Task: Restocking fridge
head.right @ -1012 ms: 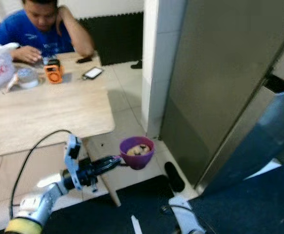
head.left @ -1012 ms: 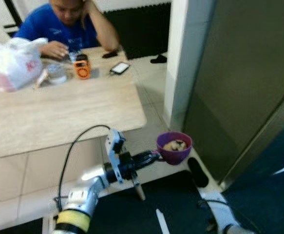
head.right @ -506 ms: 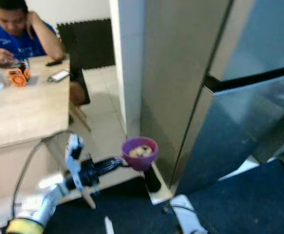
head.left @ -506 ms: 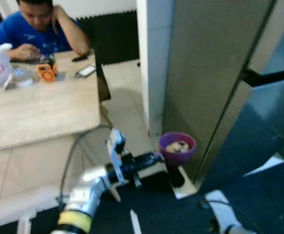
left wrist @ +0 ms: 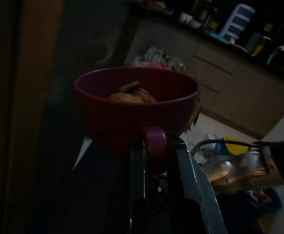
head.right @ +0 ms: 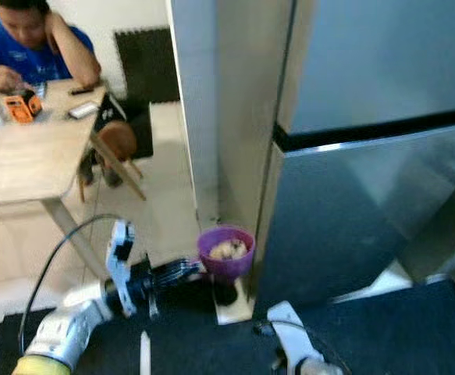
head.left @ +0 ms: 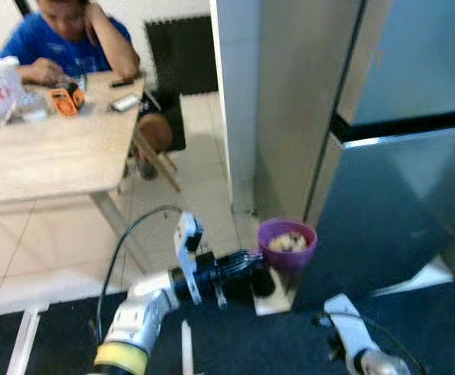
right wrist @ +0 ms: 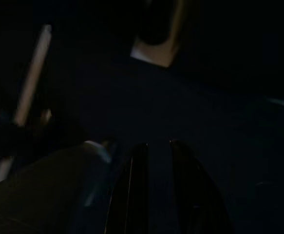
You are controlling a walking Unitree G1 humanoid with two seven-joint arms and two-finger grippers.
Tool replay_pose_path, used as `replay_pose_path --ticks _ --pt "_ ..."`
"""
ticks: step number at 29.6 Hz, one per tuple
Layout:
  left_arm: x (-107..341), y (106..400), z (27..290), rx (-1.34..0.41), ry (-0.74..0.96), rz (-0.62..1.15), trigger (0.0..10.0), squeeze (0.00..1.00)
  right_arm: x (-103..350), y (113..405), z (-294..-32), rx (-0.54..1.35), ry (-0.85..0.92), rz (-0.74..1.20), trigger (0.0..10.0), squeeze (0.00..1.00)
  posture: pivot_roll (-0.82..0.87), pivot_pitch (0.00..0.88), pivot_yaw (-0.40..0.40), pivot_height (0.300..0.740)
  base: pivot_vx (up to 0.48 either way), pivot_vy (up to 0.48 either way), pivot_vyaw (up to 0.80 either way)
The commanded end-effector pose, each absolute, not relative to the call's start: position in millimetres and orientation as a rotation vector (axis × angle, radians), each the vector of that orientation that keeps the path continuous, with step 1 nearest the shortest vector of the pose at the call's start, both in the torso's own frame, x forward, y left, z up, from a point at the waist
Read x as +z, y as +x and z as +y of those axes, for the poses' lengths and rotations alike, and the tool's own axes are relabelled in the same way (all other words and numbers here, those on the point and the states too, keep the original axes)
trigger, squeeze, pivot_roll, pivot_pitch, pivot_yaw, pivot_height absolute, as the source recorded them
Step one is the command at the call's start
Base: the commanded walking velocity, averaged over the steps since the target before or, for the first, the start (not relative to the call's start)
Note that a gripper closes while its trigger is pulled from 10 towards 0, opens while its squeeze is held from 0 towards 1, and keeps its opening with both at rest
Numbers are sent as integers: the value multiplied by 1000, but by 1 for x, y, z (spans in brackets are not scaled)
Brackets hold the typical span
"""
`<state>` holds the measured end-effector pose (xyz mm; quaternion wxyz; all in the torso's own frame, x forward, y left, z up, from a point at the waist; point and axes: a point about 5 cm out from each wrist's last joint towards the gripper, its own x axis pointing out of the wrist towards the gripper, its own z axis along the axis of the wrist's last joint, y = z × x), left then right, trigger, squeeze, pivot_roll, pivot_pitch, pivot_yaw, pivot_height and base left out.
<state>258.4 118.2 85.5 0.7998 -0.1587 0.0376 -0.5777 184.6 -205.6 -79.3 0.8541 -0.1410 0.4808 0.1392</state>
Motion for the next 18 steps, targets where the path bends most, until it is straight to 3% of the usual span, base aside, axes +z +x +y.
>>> replay_pose_path --ticks 1,10,18 --pt "88 259 122 -1237 -342 69 10000 0 -77 191 -200 304 -300 978 10000 0 -65 0 -6 740 0 0 0" --pt "92 261 125 -1220 -359 34 10000 0 -73 198 -197 333 -312 951 10000 0 -64 0 -11 740 0 0 0" --pt "91 256 123 -1263 -361 46 10000 0 -69 206 -194 348 -321 921 10000 0 -65 0 -12 740 0 -456 0"
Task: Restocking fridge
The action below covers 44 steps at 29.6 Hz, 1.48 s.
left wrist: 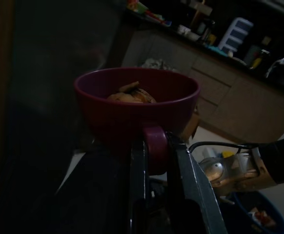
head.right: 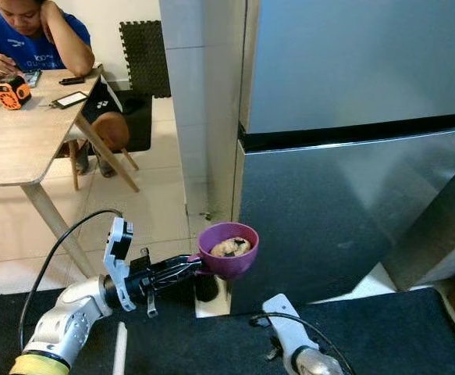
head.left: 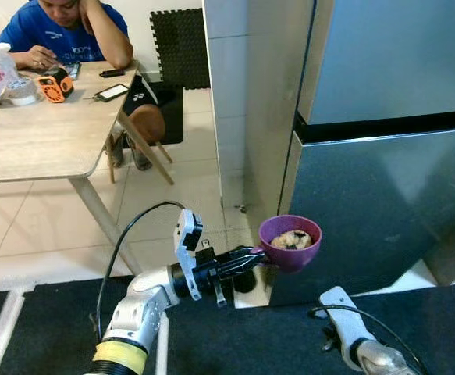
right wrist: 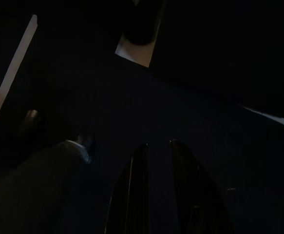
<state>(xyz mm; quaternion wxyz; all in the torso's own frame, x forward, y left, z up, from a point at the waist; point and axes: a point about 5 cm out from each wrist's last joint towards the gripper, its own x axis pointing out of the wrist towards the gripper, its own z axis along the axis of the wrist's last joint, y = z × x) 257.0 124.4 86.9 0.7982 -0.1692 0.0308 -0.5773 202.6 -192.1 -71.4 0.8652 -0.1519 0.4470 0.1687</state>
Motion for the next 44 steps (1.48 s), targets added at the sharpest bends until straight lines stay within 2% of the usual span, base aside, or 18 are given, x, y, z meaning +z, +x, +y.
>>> replay_pose_path --ticks 1,11,12,15,19,21,22,23,24,25,26,28,29,32,34,35,36,44 --pt "91 256 123 -1263 -361 46 10000 0 -69 206 -194 348 -321 921 10000 0 -65 0 -12 740 0 -469 0" --pt "90 256 125 -1261 -376 49 10000 0 -51 234 -183 465 -318 814 10000 0 -67 0 -13 740 0 -46 0" --pt "88 252 128 -1284 -384 61 10000 0 -35 253 -170 566 -277 713 10000 0 -70 0 -11 740 0 0 0" --pt "86 247 132 -1304 -387 77 10000 0 -14 273 -160 657 -251 592 10000 0 -70 0 -10 740 0 0 0" --pt "86 247 132 -1304 -387 77 10000 0 -14 273 -160 657 -251 592 10000 0 -70 0 -10 740 0 0 0" --pt "84 245 134 -1307 -388 85 10000 0 -4 281 -157 696 -247 546 10000 0 -70 0 -10 740 0 0 0" --pt "82 244 137 -1305 -389 96 10000 0 15 296 -153 765 -216 462 10000 0 -70 0 -10 740 0 0 0" --pt "79 241 145 -1294 -388 108 10000 0 53 315 -150 937 -139 317 10000 78 -70 0 -10 740 0 0 0" --pt "79 241 147 -1291 -387 110 10000 0 63 319 -151 987 -118 281 10000 286 -70 0 -13 740 0 0 0" --pt "79 241 150 -1287 -386 110 10000 0 69 320 -151 1018 -109 261 10000 800 -70 0 -13 740 0 0 0" --pt "80 241 153 -1279 -384 110 10000 0 75 322 -153 1043 -99 246 10000 1000 -70 0 -13 740 0 0 0" --pt "80 240 155 -1273 -381 110 10000 0 79 322 -154 1067 -89 235 10000 1000 -70 0 -13 740 0 0 0" --pt "81 239 166 -1254 -366 112 10000 0 92 323 -156 1158 -60 191 10000 1000 -69 0 -16 740 0 0 0" --pt "82 237 178 -1236 -348 117 10000 0 103 322 -159 1235 -46 154 10000 1000 -69 0 -16 740 0 0 0" --pt "82 237 178 -1236 -348 117 10000 0 103 322 -159 1235 -46 154 10000 1000 -69 0 -16 740 0 0 0" --pt "82 234 197 -1196 -306 140 10000 0 112 320 -160 1305 -62 143 10000 1000 -69 0 -16 740 0 0 0" --pt "83 234 204 -1178 -290 148 10000 0 115 318 -161 1331 -68 143 10000 1000 -69 0 -16 740 0 0 0" --pt "89 233 227 -1104 -235 148 10000 0 118 316 -162 1356 -122 149 10000 1000 -66 0 -17 740 0 0 0"
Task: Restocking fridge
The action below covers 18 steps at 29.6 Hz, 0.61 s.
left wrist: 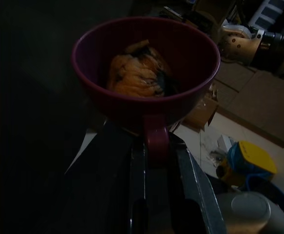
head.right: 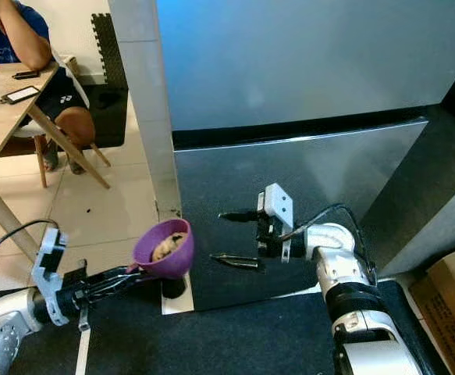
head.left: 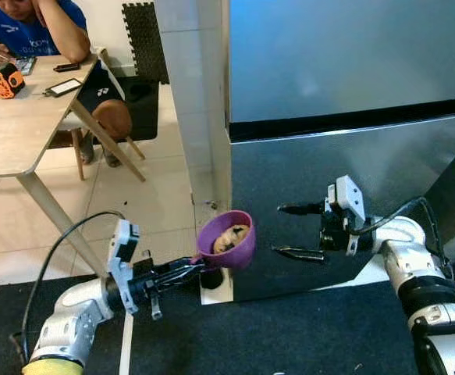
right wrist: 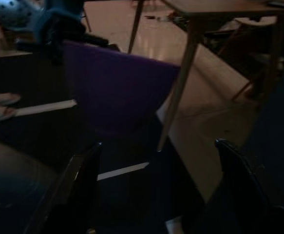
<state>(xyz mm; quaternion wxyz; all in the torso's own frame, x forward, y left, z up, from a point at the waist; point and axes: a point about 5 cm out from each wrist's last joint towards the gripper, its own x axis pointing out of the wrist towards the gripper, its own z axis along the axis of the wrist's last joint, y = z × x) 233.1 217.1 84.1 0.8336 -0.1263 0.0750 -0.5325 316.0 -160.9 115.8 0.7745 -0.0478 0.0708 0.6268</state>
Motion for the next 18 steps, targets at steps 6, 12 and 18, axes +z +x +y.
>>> replay_pose_path --ticks 6,12,18 --pt "96 234 248 -1022 -181 133 10000 0 141 323 -162 1351 -154 69 10000 1000 -66 0 -17 740 0 0 0" --pt "105 234 264 -966 -145 126 10000 0 182 332 -154 1363 -226 -89 10000 8 -63 0 -24 740 0 0 0" --pt "107 234 267 -951 -133 129 0 0 214 344 -137 1339 -425 -172 10000 0 -61 0 -24 740 0 0 0"
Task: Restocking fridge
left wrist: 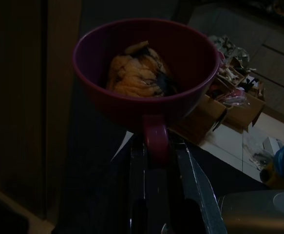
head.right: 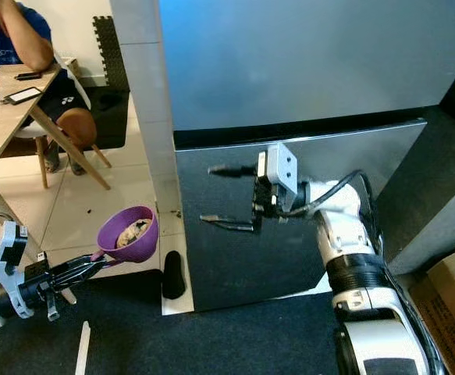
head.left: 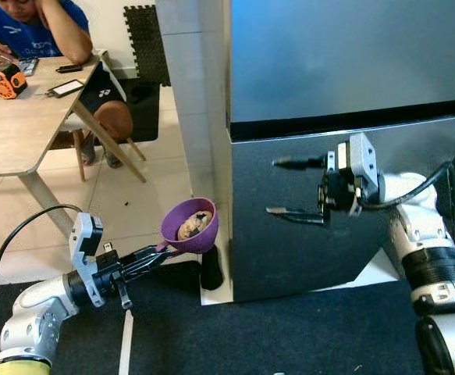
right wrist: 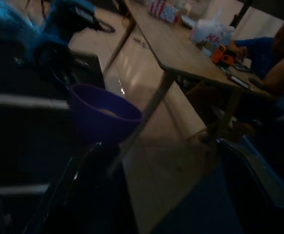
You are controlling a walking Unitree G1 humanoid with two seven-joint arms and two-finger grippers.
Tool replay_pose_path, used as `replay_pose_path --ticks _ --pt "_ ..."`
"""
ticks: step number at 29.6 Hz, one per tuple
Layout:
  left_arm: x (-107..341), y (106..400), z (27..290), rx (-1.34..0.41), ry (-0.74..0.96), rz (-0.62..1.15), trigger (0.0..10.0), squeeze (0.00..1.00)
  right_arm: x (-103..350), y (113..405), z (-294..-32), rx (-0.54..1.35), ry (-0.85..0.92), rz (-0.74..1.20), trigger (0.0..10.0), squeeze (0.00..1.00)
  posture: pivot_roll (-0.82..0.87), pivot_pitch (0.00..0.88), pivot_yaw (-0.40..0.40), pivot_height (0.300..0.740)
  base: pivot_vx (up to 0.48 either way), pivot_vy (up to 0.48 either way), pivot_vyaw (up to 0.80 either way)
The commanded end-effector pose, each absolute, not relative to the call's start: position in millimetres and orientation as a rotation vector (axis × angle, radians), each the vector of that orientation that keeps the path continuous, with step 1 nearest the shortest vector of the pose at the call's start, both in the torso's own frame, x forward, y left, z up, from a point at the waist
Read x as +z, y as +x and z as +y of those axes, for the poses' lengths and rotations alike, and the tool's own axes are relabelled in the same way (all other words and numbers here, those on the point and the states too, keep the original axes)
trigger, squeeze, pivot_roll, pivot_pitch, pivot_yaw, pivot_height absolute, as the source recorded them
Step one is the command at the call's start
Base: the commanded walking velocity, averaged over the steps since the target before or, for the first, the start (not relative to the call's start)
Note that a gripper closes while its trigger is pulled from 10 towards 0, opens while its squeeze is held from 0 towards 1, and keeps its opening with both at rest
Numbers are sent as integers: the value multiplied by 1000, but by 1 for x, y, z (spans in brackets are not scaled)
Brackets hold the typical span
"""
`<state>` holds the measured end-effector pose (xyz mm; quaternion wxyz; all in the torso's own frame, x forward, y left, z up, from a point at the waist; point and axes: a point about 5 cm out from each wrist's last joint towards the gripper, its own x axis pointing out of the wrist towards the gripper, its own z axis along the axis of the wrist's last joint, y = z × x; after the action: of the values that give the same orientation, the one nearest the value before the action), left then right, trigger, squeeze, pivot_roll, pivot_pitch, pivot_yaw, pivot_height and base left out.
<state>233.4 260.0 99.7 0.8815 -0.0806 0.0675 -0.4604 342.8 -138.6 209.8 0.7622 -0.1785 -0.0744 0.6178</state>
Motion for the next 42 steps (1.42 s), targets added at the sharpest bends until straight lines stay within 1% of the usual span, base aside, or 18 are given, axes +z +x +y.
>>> replay_pose_path --ticks 1,2,3,5,8,11,13,14,16,19,21,22,27,31,33,38,42 --pt "106 236 268 -922 -115 127 0 0 217 346 -133 1338 -459 -177 10000 0 -61 0 -24 740 0 0 0" --pt "106 237 270 -901 -103 126 0 0 219 346 -131 1338 -477 -180 10000 0 -61 0 -24 740 0 0 0" --pt "105 237 271 -894 -102 130 10000 0 223 348 -127 1337 -489 -189 10000 0 -61 0 -24 740 0 0 0" --pt "104 237 271 -894 -103 135 10000 0 225 349 -124 1332 -490 -191 10000 0 -61 0 -24 740 0 0 0" --pt "102 239 274 -847 -98 138 10000 0 226 359 -113 1271 -543 -162 10000 0 -61 0 -24 740 0 0 0" --pt "100 240 275 -831 -95 138 10000 0 225 364 -110 1239 -553 -146 10000 0 -61 0 -24 740 0 0 0" --pt "96 242 282 -755 -71 139 10000 0 221 373 -105 1155 -617 -92 10000 0 -58 0 -25 740 0 0 0" --pt "96 242 282 -755 -71 139 10000 0 221 373 -105 1155 -617 -92 10000 0 -58 0 -25 740 0 0 0" --pt "94 247 290 -649 -59 125 10000 0 219 382 -100 1075 -676 -48 10000 0 -58 0 -25 740 0 0 0" --pt "92 250 294 -598 -61 114 10000 0 219 385 -98 1048 -709 -28 10000 0 -54 0 -28 740 0 0 0" --pt "92 250 294 -586 -61 113 10000 0 219 385 -98 1044 -722 -21 10000 0 -54 0 -28 740 0 0 0" --pt "90 251 294 -571 -64 111 10000 0 218 387 -100 1023 -757 6 10000 0 -54 0 -28 740 0 0 0" --pt "83 254 295 -513 -50 119 10000 0 210 397 -118 889 -876 127 10000 0 -58 0 -35 740 0 0 0" --pt "82 256 293 -517 -53 109 10000 0 206 396 -122 900 -937 167 10000 0 -58 0 -35 740 0 0 0" --pt "82 257 291 -521 -52 104 10000 0 201 394 -126 929 -1005 216 10000 0 -58 0 -35 740 0 0 0" --pt "82 260 288 -533 -49 100 10000 0 197 393 -128 949 -1043 246 10000 0 -61 0 -37 740 0 0 0" --pt "81 261 285 -548 -44 97 10000 0 189 386 -128 1041 -1093 291 10000 0 -61 0 -37 740 0 0 0"
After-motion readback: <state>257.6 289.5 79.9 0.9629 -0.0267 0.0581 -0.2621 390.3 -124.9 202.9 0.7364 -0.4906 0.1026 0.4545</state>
